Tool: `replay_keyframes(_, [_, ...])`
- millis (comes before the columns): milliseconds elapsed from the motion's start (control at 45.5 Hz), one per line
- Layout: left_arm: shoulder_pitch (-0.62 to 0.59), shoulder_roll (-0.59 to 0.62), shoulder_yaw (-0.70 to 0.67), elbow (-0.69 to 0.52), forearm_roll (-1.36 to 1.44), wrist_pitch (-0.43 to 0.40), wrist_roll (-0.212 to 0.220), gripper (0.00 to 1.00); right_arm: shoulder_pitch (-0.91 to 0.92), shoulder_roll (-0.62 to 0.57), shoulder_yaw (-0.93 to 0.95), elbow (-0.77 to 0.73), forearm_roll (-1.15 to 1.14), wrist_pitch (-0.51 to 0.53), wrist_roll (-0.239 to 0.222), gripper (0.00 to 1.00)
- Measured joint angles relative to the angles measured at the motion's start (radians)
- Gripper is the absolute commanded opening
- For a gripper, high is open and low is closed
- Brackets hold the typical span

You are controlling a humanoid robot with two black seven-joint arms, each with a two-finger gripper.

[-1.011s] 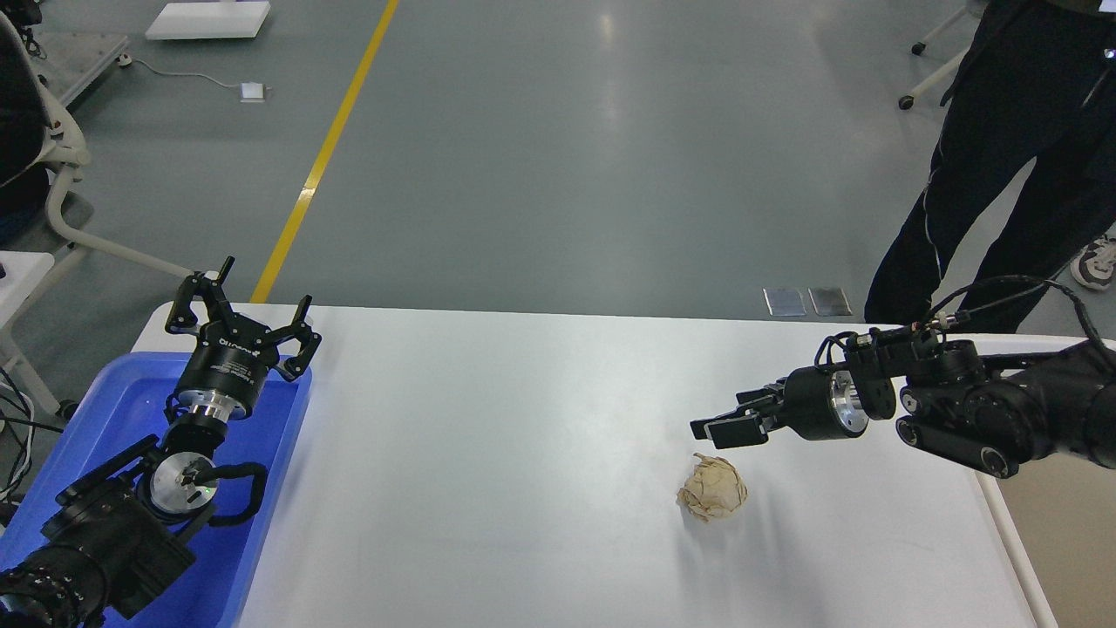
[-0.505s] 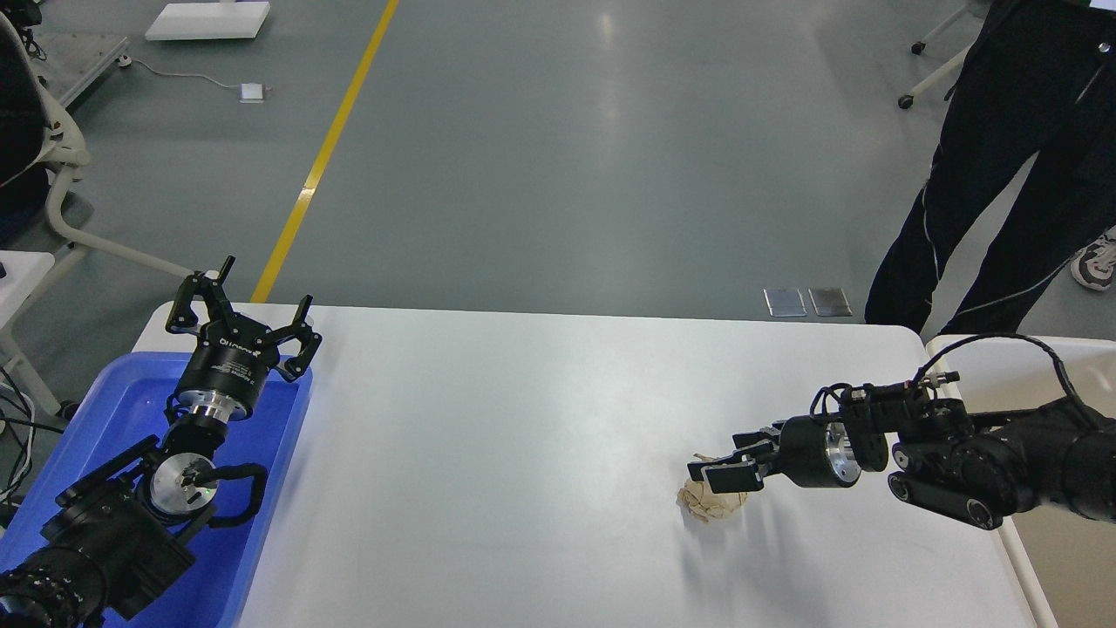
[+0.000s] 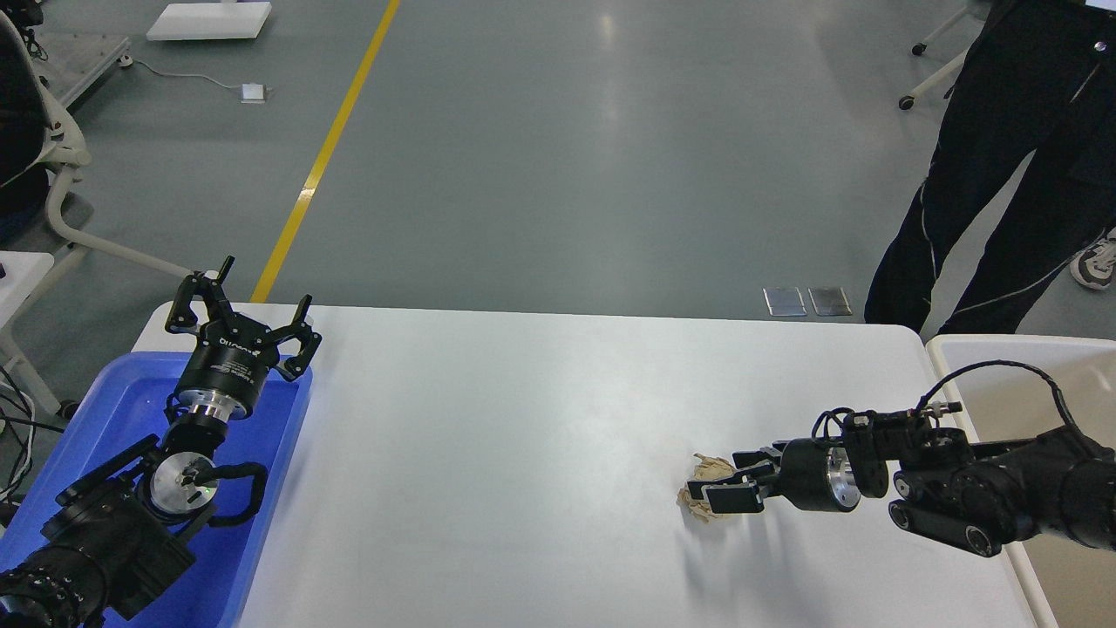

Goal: Tidy desktop
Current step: 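Lower the right gripper onto the paper ball and close it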

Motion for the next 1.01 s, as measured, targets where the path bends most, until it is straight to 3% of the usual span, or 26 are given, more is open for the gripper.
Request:
replay_keyframes(813, [0.000,0.000,0.000,0.000,0.000,0.000,0.000,1.00,-0.047,0.027,0.007,-0.048,0.003,-0.044,0.004,0.98])
replay_keyframes(1011, [0.000,0.000,0.000,0.000,0.000,0.000,0.000,1.00,-0.053,0.029,0.007,-0.055,0.006,-0.046,0.005,0.82])
